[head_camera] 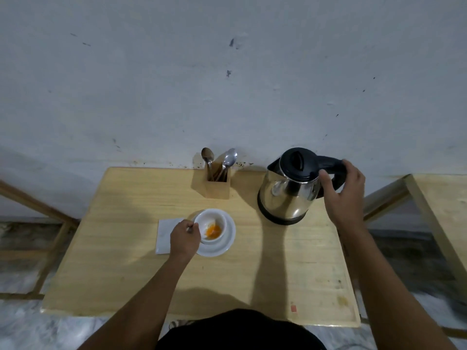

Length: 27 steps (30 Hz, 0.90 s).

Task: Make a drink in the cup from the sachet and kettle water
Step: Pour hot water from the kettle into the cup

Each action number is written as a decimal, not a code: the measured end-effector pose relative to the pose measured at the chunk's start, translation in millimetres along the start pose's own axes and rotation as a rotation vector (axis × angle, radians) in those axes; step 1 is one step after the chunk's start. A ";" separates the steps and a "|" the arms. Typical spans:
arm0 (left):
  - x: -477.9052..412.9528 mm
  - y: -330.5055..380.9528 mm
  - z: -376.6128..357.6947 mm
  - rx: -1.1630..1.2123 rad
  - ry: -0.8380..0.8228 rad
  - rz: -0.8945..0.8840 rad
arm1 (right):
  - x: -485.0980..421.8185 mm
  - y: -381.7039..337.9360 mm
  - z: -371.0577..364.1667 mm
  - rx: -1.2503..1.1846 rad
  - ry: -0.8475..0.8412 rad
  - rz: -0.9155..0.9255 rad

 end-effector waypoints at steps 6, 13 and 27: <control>1.4 6.2 -6.5 -0.011 0.071 0.090 | -60.0 -0.4 11.8 0.079 -0.317 0.060; 3.6 13.2 -7.5 -0.012 0.082 0.177 | -114.4 -4.0 15.2 0.231 -0.709 0.055; 10.8 22.7 1.0 -0.051 0.050 0.150 | -109.2 -15.5 -0.6 0.019 -0.633 0.172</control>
Point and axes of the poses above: each hand's wrist, its own x-axis away from the middle knuckle, its own z-axis out of the back of the hand, y = z × x, the point moved 2 cm from there along -x, towards the middle knuckle, and after that the axes turned 13 degrees about -z, right-handed, at the moved point
